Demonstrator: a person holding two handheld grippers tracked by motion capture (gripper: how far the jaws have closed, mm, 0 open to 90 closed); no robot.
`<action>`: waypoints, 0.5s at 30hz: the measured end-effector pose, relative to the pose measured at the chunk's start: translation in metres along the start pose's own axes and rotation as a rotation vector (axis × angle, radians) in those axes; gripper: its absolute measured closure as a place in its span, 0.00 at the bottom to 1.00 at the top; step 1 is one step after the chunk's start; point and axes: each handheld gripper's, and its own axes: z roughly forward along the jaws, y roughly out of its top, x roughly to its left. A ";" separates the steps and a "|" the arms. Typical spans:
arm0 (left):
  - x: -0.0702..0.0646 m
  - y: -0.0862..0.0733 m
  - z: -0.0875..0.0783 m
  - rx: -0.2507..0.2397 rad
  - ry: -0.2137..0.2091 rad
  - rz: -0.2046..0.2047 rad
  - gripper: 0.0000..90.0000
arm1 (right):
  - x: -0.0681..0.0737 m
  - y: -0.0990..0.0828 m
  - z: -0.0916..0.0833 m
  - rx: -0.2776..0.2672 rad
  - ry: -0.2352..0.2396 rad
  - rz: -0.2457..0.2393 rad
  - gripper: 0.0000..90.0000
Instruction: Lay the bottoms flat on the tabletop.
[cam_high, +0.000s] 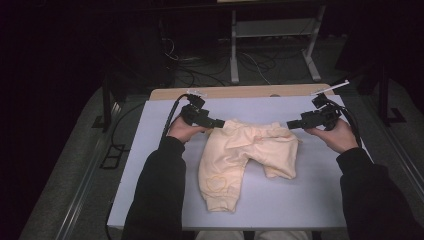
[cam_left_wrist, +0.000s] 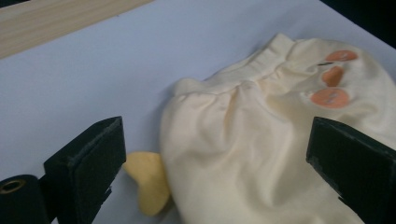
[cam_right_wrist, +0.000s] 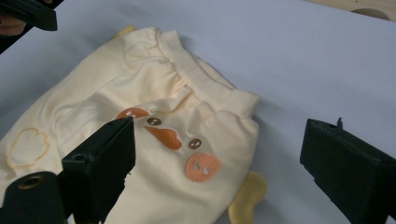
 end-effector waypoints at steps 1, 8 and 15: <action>0.002 -0.001 0.002 -0.003 0.003 -0.010 0.06 | -0.001 0.000 0.002 0.001 -0.001 0.003 0.12; 0.016 -0.011 0.027 0.027 -0.006 -0.061 0.11 | -0.013 0.001 0.026 0.031 0.006 0.027 0.15; 0.020 -0.021 0.051 0.092 -0.027 -0.092 0.22 | -0.030 -0.002 0.049 0.080 0.010 0.083 0.24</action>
